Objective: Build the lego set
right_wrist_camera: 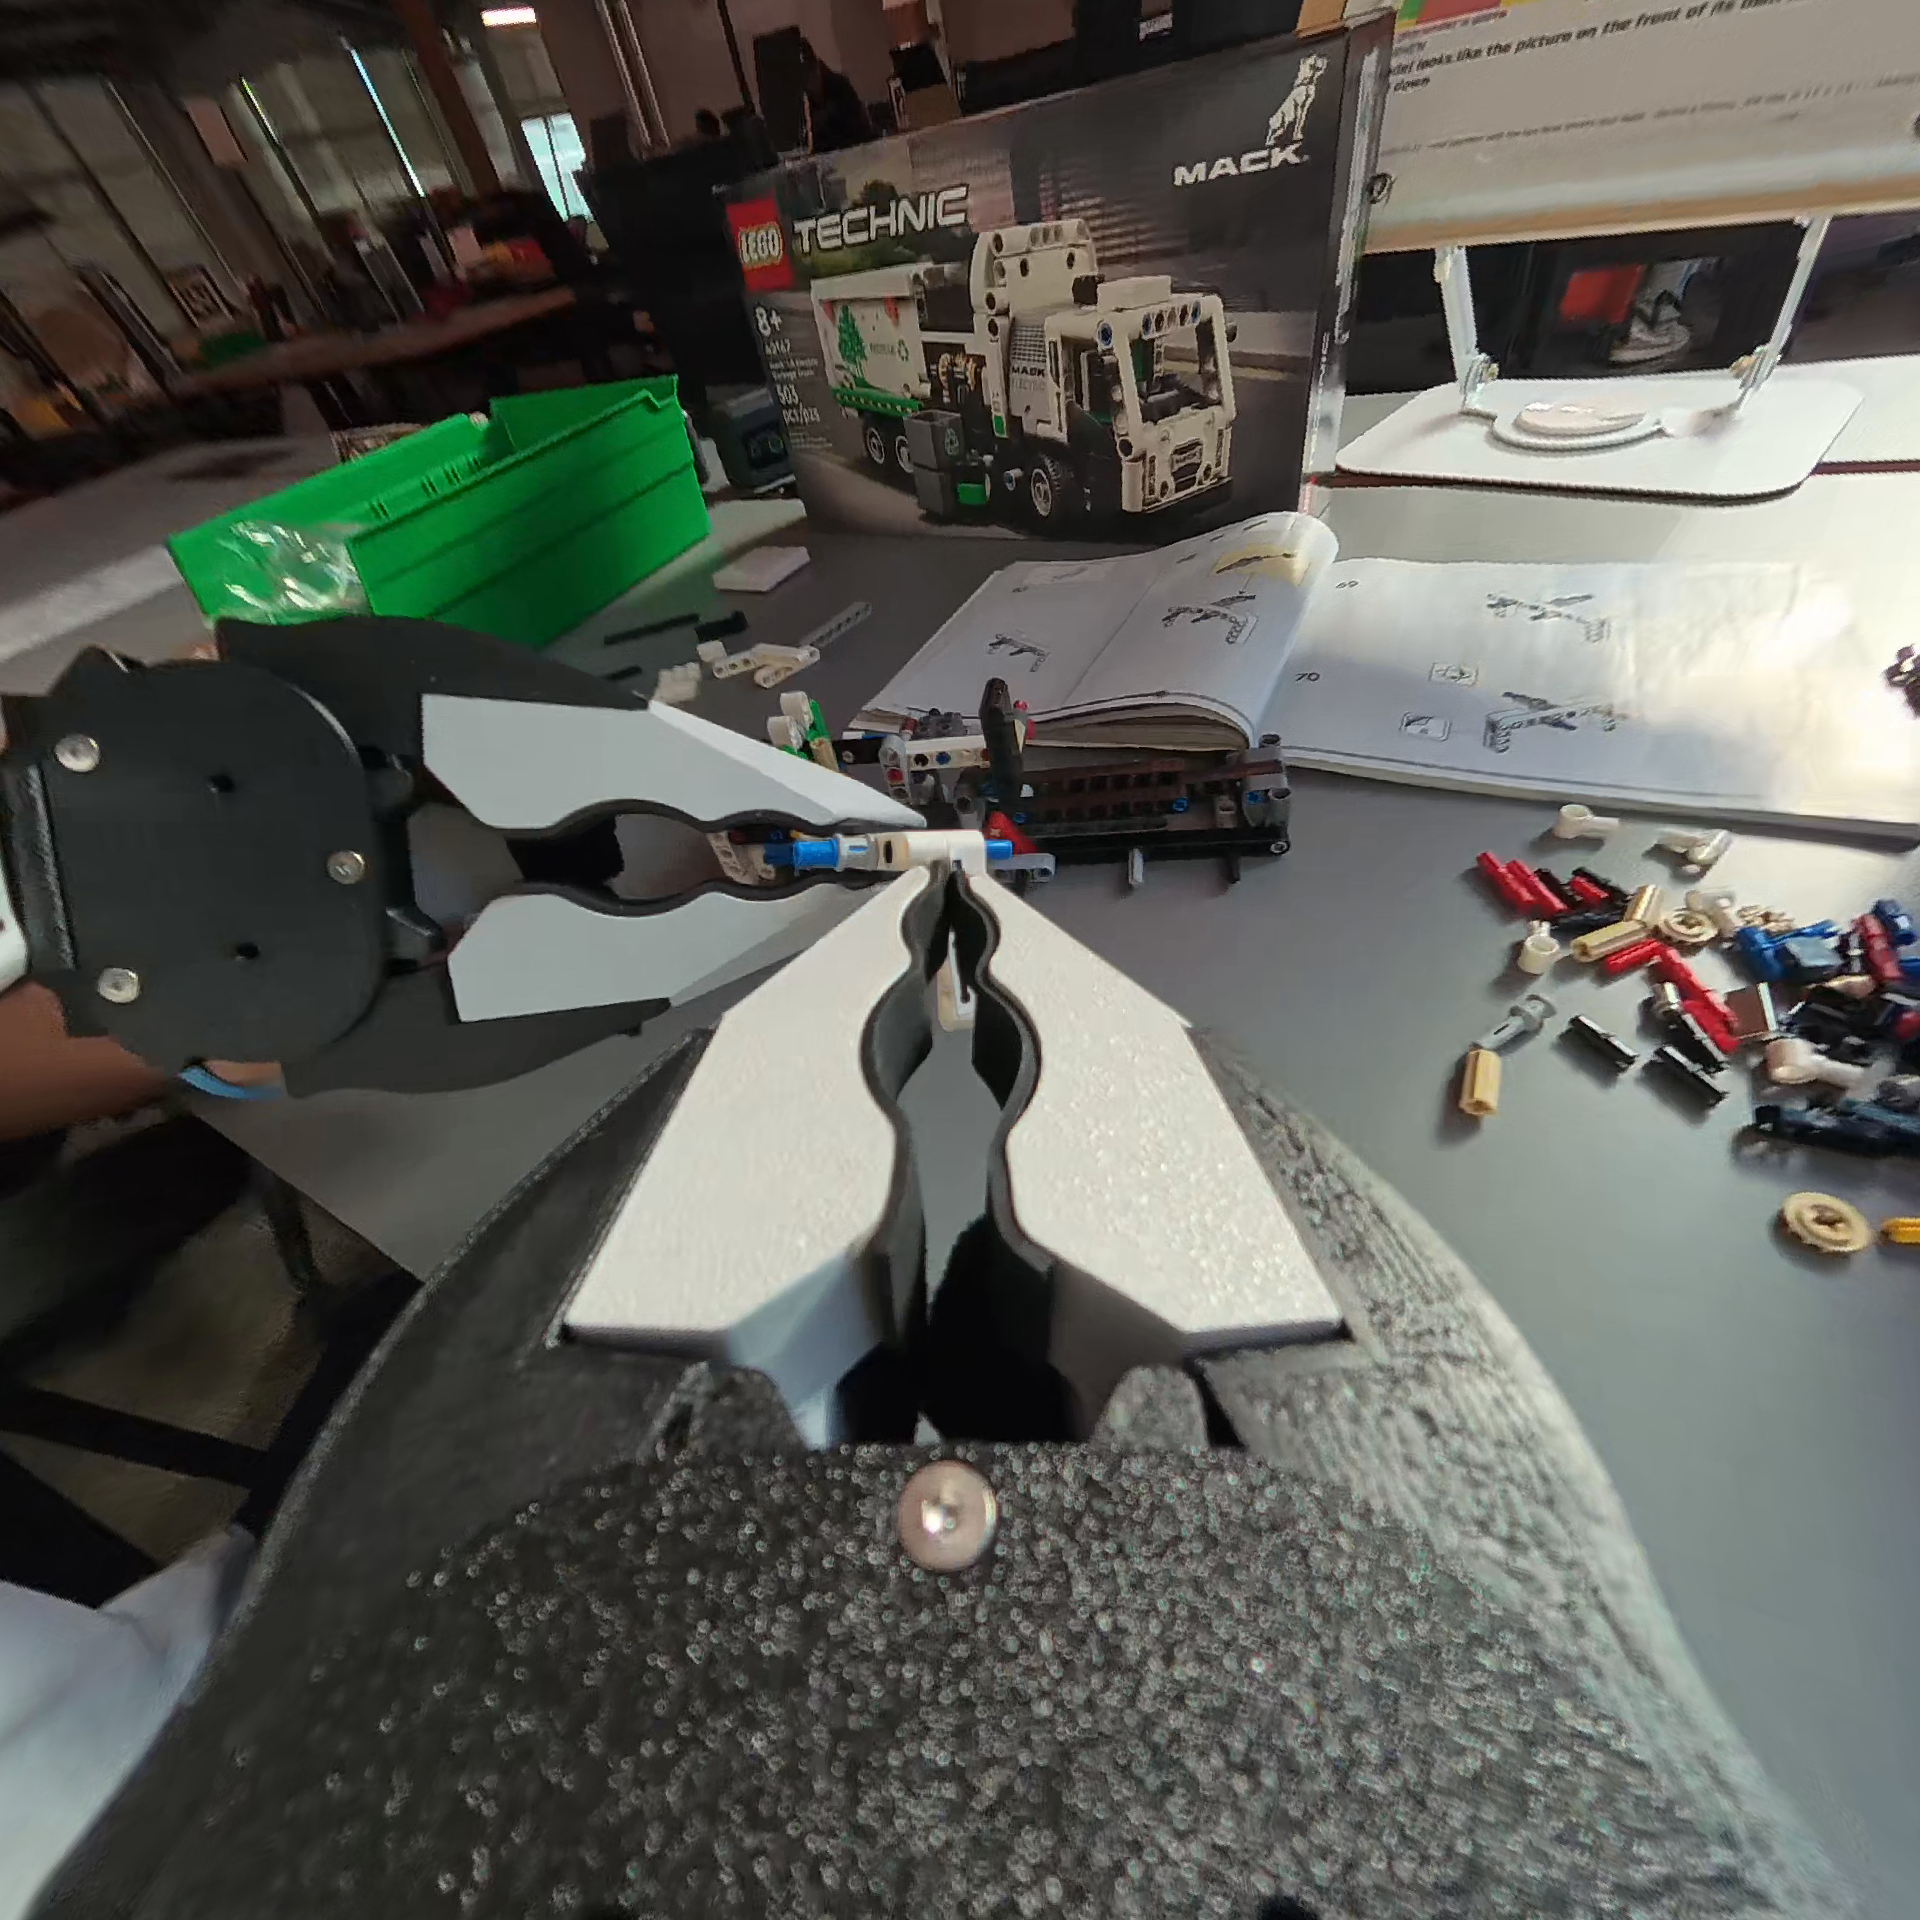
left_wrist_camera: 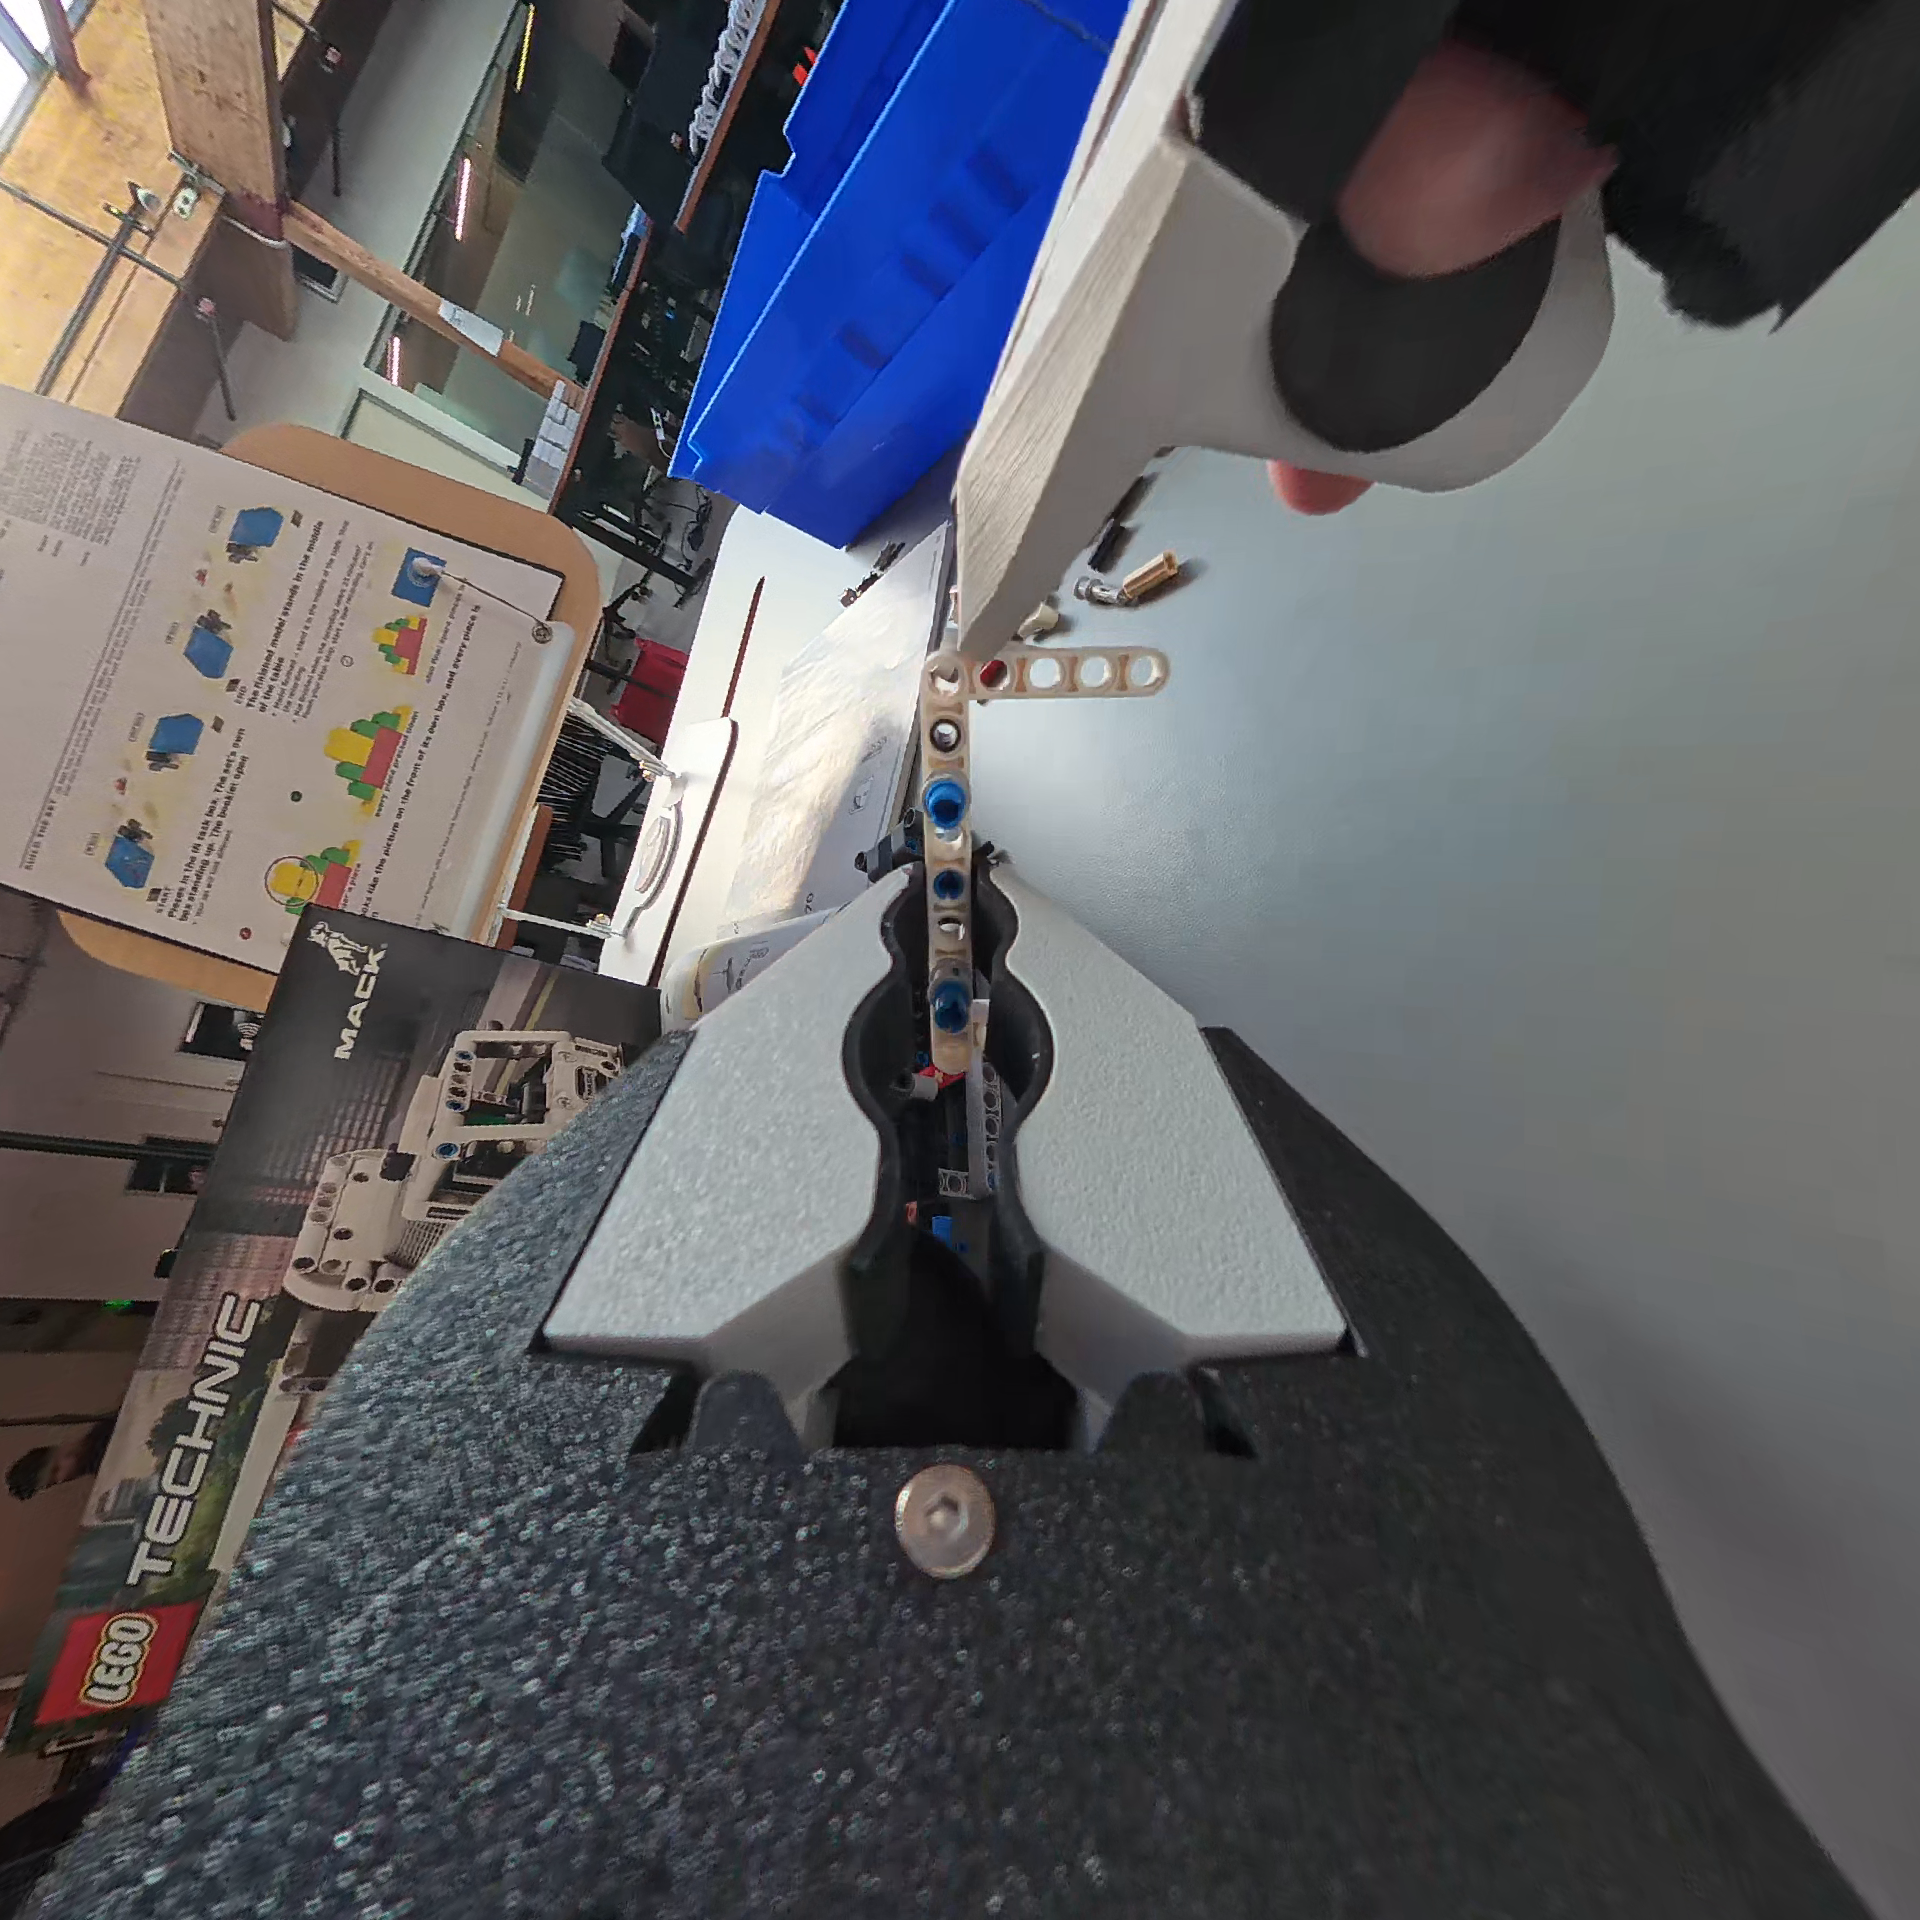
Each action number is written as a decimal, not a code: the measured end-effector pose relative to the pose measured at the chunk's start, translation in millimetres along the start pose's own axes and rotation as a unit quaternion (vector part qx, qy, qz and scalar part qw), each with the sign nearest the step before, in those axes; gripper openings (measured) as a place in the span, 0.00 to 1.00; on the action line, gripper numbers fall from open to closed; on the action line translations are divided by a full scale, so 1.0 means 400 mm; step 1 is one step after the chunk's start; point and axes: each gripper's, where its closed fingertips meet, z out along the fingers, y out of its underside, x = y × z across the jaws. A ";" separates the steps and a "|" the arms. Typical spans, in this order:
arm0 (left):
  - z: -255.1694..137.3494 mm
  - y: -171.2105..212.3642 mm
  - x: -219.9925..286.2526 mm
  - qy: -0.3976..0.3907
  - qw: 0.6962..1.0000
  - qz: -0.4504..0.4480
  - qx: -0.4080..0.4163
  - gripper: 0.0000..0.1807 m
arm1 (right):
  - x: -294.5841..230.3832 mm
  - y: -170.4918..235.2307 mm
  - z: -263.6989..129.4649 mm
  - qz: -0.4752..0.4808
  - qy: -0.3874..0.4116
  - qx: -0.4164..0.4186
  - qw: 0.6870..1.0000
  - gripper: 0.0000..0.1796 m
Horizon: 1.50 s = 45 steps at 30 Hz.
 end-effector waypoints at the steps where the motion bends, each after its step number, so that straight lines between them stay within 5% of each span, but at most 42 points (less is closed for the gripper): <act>1: -0.001 -0.002 -0.001 -0.003 1.000 0.002 0.002 0.02 | 0.000 -0.001 -0.001 0.026 -0.007 0.010 1.000 0.00; 18: -0.012 -0.016 -0.003 -0.018 0.999 0.012 0.023 0.02 | 0.019 0.002 -0.022 0.281 -0.069 0.106 0.951 0.00; 45: -0.021 0.013 -0.066 -0.097 0.994 0.051 -0.005 0.02 | 0.085 -0.013 -0.073 0.232 0.094 0.197 0.948 0.00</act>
